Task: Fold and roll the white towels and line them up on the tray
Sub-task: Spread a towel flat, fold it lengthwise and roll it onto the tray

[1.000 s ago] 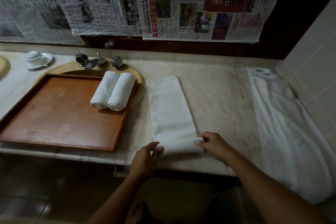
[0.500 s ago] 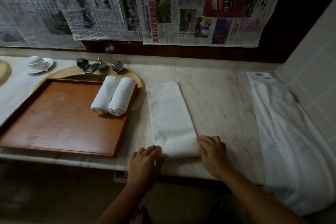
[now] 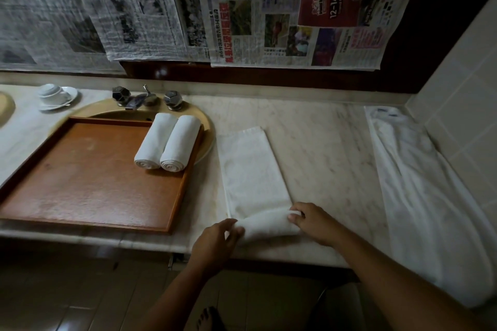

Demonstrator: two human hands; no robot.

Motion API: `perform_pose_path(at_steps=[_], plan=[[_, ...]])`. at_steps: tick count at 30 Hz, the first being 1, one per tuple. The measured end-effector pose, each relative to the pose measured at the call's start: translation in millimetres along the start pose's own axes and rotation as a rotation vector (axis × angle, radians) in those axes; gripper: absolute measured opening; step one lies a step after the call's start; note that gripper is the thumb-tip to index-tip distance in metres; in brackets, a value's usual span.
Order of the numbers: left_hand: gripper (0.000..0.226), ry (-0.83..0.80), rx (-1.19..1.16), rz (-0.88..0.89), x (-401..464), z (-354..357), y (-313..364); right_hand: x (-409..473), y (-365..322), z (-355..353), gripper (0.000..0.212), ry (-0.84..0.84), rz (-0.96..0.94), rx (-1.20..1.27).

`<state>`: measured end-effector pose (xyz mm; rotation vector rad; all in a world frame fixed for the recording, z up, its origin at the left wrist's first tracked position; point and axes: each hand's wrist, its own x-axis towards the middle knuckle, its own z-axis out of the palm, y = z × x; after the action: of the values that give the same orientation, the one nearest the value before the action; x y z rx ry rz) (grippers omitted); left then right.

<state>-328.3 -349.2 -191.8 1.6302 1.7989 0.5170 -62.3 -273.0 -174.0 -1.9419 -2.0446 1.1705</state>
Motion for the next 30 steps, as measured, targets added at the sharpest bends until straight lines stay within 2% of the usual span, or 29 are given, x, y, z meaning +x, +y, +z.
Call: perform_pose_path(at_steps=[3, 4, 7, 9, 11, 13, 15, 18, 20, 23, 25, 28, 30], plan=[[0.030, -0.087, 0.054, 0.017, 8.7, -10.3, 4.2, 14.4, -14.6, -8.6, 0.026, -0.066, 0.068, -0.066], [0.028, -0.071, 0.065, 0.021, 11.3, -12.8, 6.1, 16.7, -19.1, -10.6, 0.025, -0.059, 0.078, -0.088], [0.025, 0.133, 0.079, 0.058, 14.6, -13.1, 8.6, 13.9, -28.3, -12.6, 0.023, 0.090, 0.063, -0.248], [0.017, 0.223, 0.129, 0.131, 12.0, -7.9, 10.6, 7.7, -27.7, -8.2, 0.022, 0.232, -0.045, -0.356], [0.006, 0.300, 0.225, 0.239, 6.2, 0.0, 7.4, 1.8, -18.2, 5.4, 0.019, 0.393, -0.246, -0.416], [0.012, 0.354, 0.347, 0.344, -1.9, 7.5, 2.8, -5.5, -2.5, 20.9, 0.023, 0.511, -0.381, -0.415], [0.028, 0.365, 0.401, 0.381, -12.0, 13.7, -2.0, -14.5, 10.1, 32.7, 0.030, 0.544, -0.393, -0.345], [0.047, 0.333, 0.448, 0.344, -24.8, 20.6, -5.5, -25.6, 27.6, 45.3, 0.041, 0.507, -0.371, -0.290], [0.048, 0.312, 0.408, 0.323, -28.9, 23.2, -5.4, -30.2, 33.1, 49.2, 0.048, 0.445, -0.362, -0.258], [0.042, 0.271, 0.191, 0.262, -31.2, 21.2, 3.8, -27.5, 29.2, 44.2, 0.047, 0.360, -0.309, -0.038], [0.035, 0.231, 0.034, 0.121, -32.1, 15.5, 12.0, -24.0, 21.6, 33.1, 0.044, 0.278, -0.259, 0.102], [0.029, 0.148, -0.059, -0.014, -24.8, 12.8, 9.1, -20.0, 13.3, 15.1, 0.039, 0.149, -0.165, 0.217], [0.045, 0.119, -0.128, -0.050, -17.3, 10.5, 4.4, -16.2, 7.9, 7.9, 0.036, 0.110, -0.096, 0.296]])
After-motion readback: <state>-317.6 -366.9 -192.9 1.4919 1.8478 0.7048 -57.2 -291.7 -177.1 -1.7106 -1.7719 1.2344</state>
